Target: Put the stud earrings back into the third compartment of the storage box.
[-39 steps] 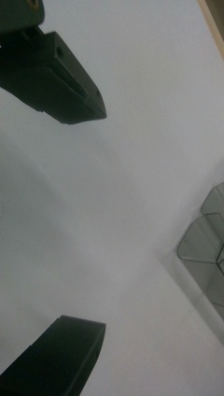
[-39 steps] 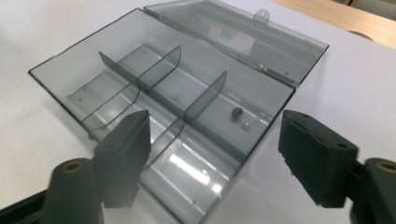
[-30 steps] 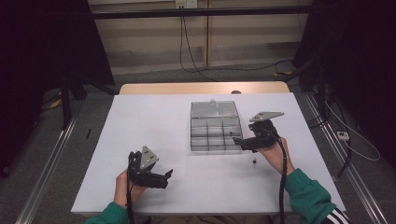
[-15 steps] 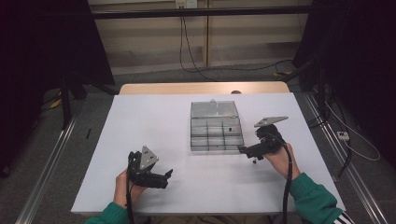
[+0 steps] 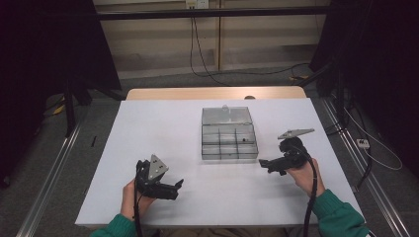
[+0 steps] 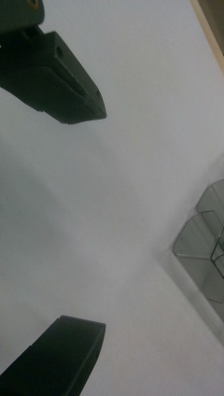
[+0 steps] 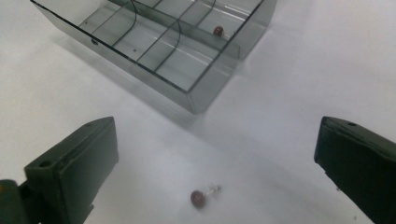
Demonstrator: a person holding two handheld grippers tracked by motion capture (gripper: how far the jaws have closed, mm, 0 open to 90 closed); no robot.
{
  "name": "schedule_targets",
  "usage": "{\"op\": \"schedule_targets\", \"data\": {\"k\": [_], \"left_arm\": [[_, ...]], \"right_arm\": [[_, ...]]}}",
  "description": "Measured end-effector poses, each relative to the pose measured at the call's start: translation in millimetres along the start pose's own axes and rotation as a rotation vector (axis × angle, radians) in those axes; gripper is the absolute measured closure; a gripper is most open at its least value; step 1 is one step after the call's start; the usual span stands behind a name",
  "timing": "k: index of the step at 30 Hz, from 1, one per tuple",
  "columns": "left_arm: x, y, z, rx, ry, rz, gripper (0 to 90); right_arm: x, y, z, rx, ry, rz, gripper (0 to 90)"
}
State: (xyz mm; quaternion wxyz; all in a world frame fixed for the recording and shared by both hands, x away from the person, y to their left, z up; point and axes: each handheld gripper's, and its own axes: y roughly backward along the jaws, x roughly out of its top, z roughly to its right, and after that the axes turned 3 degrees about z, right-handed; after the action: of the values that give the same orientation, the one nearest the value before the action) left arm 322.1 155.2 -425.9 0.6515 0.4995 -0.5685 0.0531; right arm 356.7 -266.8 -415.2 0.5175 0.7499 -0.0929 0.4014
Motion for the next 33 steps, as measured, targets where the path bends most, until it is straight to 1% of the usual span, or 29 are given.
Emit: {"op": "schedule_targets", "data": {"k": [2,4,7,8,11,12,14,15,17,19,22,25,27,30,33], "left_arm": [[0.2,0.7,0.0,0.002,0.005,0.004,0.7],[0.5,1.4,-0.3,0.004,0.001,0.005,0.7],[0.3,0.4,-0.4,-0.001,0.004,0.002,0.7],[0.3,0.2,-0.4,0.001,0.003,0.0,0.7],[0.7,0.5,0.1,0.003,0.0,0.009,0.7],[1.2,1.6,-0.4,0.002,-0.006,0.005,0.7],[1.0,1.4,-0.8,0.002,0.001,0.009,0.7],[0.8,0.8,-0.9,0.004,0.0,0.007,0.7],[0.7,0.3,-0.1,0.002,0.002,0.004,0.7],[0.9,0.1,0.1,0.001,-0.003,0.003,0.7],[0.5,-0.2,-0.4,0.0,-0.001,-0.001,0.7],[0.3,-0.3,-0.6,0.001,0.001,-0.001,0.7],[0.4,-0.7,-0.5,0.004,-0.001,0.0,0.7],[0.3,-1.3,-0.1,-0.003,-0.001,-0.005,0.7],[0.3,-1.5,0.0,-0.003,0.0,-0.004,0.7]], "right_arm": [[-3.4,2.3,0.3,-0.001,-0.009,-0.002,0.0],[-6.8,4.4,1.0,0.002,-0.019,0.004,0.2],[-11.5,7.0,1.0,0.002,-0.039,0.001,2.1],[-12.9,7.6,1.1,-0.002,-0.037,0.005,3.0],[-16.7,9.8,0.6,-0.013,-0.053,0.008,6.0],[-17.5,10.3,0.8,-0.021,-0.056,0.007,7.5],[-19.0,11.0,1.0,-0.026,-0.082,0.006,12.9],[-19.8,10.9,1.1,-0.027,-0.091,0.008,13.5],[-21.1,10.3,0.4,-0.035,-0.095,0.002,17.6],[-22.2,9.1,0.3,-0.042,-0.108,0.006,23.3],[-23.7,5.9,-1.0,-0.056,-0.126,-0.003,30.3],[-25.1,2.0,-2.5,-0.059,-0.13,-0.02,38.4],[-26.2,-1.3,-4.8,-0.058,-0.122,-0.036,43.1],[-27.5,-6.2,-8.6,-0.086,-0.107,-0.075,49.0],[-28.1,-9.1,-9.8,-0.09,-0.111,-0.088,54.6]]}}
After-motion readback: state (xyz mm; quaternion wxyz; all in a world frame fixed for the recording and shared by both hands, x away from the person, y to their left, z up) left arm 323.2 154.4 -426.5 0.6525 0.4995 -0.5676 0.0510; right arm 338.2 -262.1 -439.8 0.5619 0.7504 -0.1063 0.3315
